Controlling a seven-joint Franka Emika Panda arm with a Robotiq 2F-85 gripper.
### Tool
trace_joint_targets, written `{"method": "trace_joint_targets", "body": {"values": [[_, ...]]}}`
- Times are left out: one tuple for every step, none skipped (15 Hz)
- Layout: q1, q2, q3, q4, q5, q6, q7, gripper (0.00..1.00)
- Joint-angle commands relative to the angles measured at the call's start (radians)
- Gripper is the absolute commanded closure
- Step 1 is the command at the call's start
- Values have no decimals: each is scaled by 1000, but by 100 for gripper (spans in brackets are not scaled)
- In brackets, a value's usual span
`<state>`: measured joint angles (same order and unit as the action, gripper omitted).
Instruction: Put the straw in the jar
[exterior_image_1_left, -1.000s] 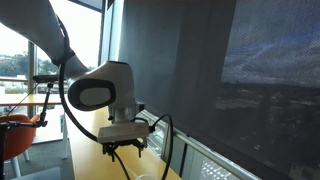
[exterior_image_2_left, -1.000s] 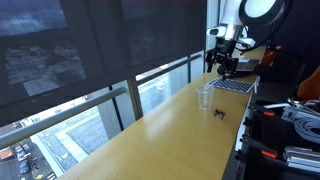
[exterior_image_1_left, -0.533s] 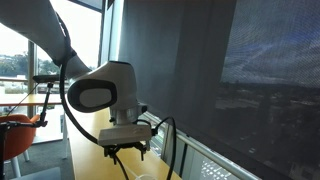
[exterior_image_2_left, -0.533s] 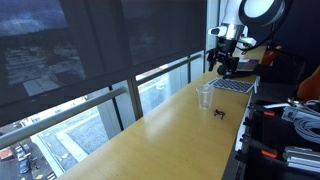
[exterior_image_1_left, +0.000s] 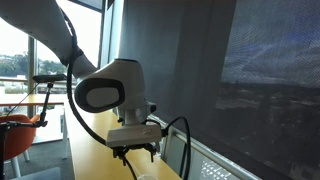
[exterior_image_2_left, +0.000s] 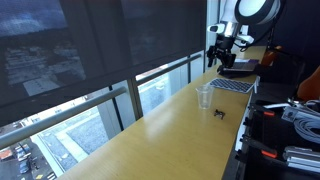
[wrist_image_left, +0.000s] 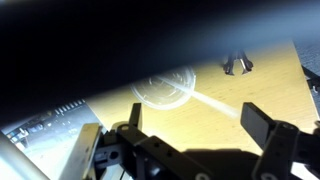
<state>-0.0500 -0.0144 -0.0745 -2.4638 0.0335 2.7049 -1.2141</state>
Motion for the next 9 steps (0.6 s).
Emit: {"method": "trace_joint_targets", "body": {"values": [[-20,48,-10,70,-2,-2,-1,0],[-25,52,-9,82,1,-6,-1,0],[-29,54,-7,91,2,-7,1,0],[-33,53,-5,101,5,-11,1,0],[-35,51,-3,107,6,-14,1,0],[-35,44,-1,108,6,-16,3,0],[-33,29,1,103,3,-19,13,0],[-30,21,0,103,-18,-19,58,0],[-27,16,-3,107,-45,-20,144,0]]}}
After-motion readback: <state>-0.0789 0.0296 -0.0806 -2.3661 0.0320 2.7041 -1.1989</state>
